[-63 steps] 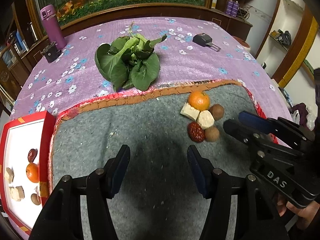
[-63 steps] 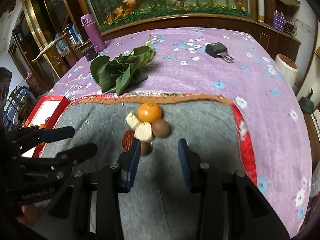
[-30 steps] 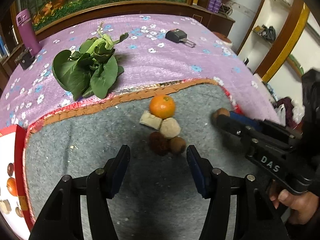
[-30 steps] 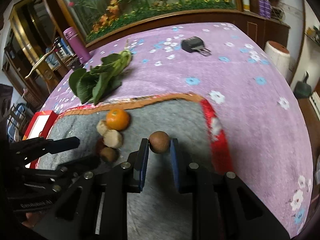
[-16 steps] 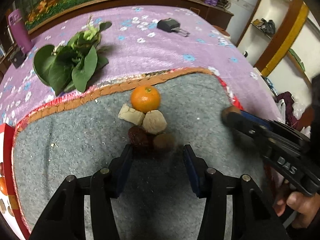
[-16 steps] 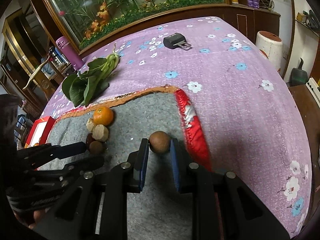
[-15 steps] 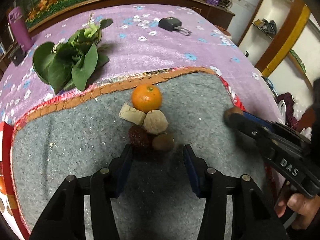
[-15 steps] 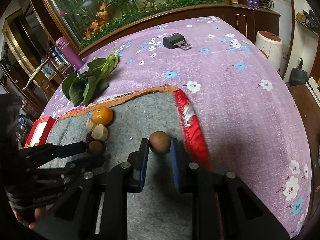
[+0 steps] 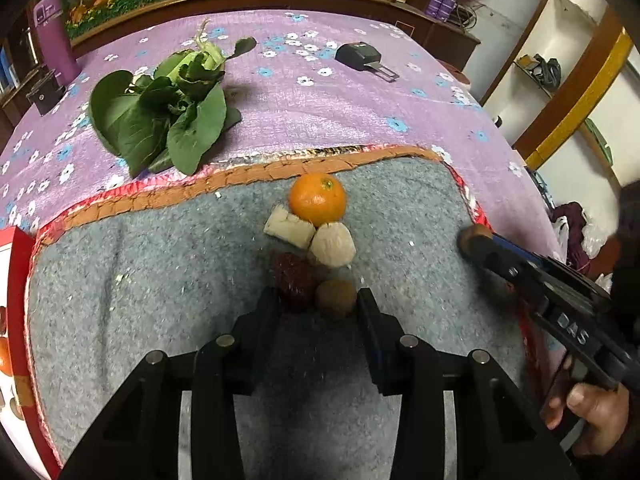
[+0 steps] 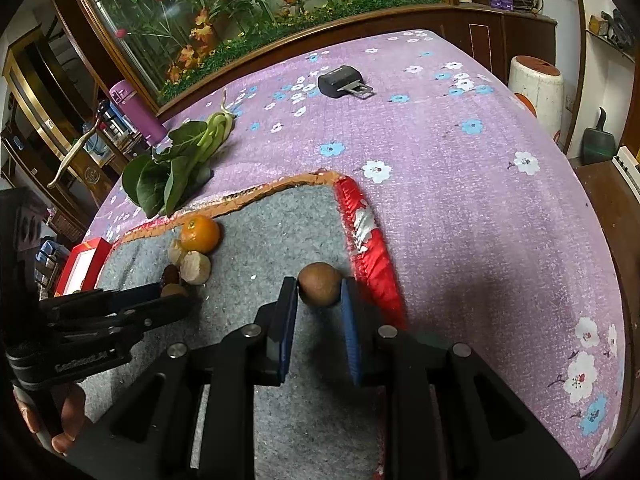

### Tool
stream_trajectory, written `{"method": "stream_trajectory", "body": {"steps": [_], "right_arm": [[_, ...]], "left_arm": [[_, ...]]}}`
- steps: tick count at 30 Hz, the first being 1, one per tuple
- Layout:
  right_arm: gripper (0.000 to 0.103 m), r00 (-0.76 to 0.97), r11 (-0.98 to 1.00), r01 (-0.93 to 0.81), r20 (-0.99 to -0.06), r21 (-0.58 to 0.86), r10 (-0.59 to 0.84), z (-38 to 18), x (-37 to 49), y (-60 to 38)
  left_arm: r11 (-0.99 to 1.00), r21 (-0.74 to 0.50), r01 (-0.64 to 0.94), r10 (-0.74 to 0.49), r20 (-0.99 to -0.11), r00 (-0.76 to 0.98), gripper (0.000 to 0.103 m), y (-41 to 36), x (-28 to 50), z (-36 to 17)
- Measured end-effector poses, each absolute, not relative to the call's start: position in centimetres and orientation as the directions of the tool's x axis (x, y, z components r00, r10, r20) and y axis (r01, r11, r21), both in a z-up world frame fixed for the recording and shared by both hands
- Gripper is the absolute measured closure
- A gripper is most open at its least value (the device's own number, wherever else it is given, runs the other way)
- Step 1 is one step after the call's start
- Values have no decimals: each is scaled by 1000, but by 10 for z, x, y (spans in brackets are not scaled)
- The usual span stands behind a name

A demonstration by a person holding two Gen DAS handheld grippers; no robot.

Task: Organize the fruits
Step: 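Lower the left gripper onto a red date and close it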

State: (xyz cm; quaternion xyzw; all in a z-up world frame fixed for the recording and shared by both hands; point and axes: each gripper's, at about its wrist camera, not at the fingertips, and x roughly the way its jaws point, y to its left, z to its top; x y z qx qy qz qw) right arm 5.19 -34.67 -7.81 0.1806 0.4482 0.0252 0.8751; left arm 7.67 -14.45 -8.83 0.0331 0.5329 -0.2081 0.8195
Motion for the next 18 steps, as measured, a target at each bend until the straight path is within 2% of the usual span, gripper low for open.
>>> {"method": "stream_trajectory", "body": {"steps": [7, 18], "right_arm": [[80, 595, 930, 116, -774, 348, 216, -79, 54, -344], [80, 593, 930, 106, -773, 351, 225, -80, 53, -334]], "left_arm": [[903, -143, 404, -299, -886, 355, 60, -132, 62, -84], [902, -170, 396, -321, -878, 355, 59, -135, 75, -85]]}}
